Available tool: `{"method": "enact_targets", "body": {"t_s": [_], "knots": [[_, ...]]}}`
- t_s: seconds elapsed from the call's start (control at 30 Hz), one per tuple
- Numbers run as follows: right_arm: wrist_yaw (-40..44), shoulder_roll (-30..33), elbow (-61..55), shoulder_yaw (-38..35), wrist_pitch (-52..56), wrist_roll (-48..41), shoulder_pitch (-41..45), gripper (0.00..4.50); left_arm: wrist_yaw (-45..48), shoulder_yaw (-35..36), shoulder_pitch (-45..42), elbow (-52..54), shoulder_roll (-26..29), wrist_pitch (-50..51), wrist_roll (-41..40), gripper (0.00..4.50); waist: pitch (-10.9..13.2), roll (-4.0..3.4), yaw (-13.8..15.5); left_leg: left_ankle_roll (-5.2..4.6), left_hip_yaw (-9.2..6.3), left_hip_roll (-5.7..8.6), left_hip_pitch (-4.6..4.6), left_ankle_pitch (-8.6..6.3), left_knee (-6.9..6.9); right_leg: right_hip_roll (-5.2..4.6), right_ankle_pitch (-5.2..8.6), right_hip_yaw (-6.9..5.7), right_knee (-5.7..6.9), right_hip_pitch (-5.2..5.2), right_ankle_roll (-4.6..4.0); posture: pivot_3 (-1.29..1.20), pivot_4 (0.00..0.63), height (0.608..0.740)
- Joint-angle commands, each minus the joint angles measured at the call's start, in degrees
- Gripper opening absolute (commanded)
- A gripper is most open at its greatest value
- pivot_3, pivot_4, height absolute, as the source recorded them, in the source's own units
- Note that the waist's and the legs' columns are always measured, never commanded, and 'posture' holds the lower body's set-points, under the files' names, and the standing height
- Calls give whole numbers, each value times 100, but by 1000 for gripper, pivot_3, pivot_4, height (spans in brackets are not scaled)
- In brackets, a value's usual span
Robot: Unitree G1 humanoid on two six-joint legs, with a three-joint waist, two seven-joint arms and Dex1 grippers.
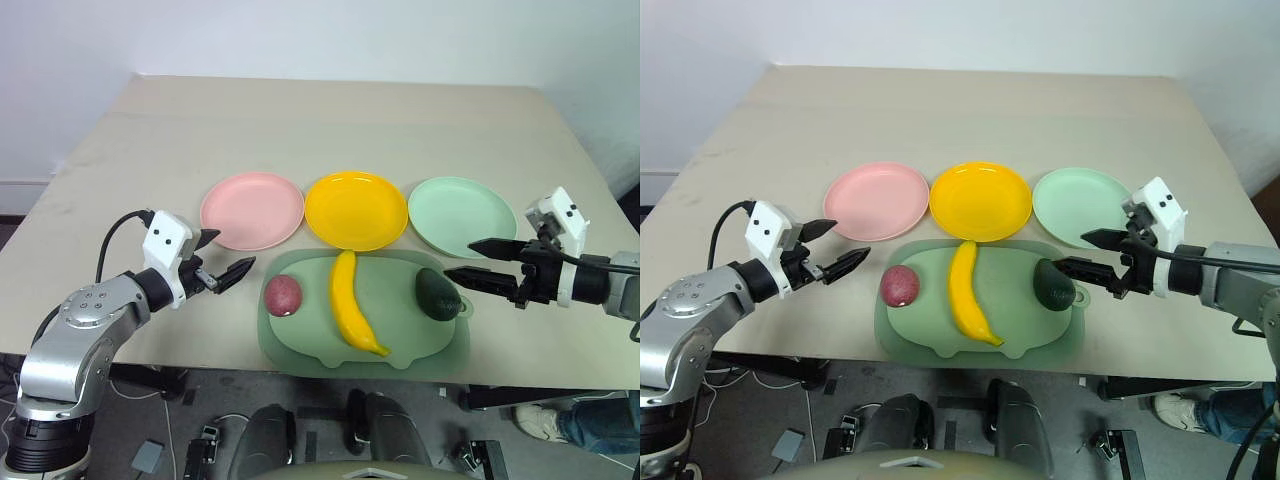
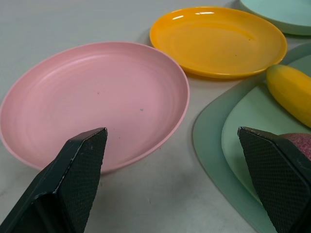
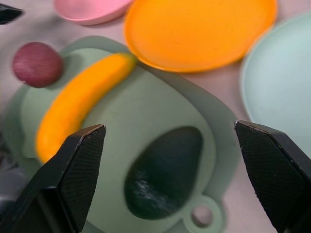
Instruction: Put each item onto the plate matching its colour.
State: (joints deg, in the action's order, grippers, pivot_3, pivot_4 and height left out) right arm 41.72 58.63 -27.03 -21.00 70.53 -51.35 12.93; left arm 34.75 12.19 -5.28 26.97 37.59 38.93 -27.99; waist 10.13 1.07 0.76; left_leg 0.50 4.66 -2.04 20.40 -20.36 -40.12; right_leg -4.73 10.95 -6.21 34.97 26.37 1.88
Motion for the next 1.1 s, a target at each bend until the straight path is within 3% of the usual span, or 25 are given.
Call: {"method": "enact_targets", "body": {"t_s": [0.03, 0.2, 0.37, 0.57, 1.1], "knots": [[-104, 199, -375, 335, 112, 55, 32, 4450, -36, 2, -46, 88, -29, -108, -4, 4500, 1, 1, 4, 0, 0, 0, 2, 0, 0, -1, 0, 0, -1, 0, 0, 0, 150, 740], [-383, 221, -696, 861, 38, 376, -112, 4450, -54, -46, -102, 52, -73, -94, 9, 4500, 2, 3, 3, -1, 0, 2, 6, -1, 1, -2, 0, 0, -7, 1, 0, 0, 150, 740], [-902, -350, -789, 1098, 239, 388, -151, 4450, -98, -194, -177, 8, -100, -110, 98, 4500, 3, 8, 3, 0, 0, 2, 4, 0, -1, -2, -1, -1, -6, 0, 2, 0, 150, 740], [-1048, -248, -952, 1536, -81, 899, -355, 4450, -85, -202, -211, -17, -84, -99, 105, 4500, 3, 8, 1, 0, 0, 2, 5, 0, 0, -1, -1, -1, -5, 1, 0, 0, 150, 740], [-1057, -463, -951, 1721, -378, 1298, -296, 4450, -83, -189, -275, -40, -70, -37, 100, 4500, 3, 8, 0, 0, -1, 2, 4, 0, 0, 0, -1, -1, -6, 0, 0, 0, 150, 740]]}}
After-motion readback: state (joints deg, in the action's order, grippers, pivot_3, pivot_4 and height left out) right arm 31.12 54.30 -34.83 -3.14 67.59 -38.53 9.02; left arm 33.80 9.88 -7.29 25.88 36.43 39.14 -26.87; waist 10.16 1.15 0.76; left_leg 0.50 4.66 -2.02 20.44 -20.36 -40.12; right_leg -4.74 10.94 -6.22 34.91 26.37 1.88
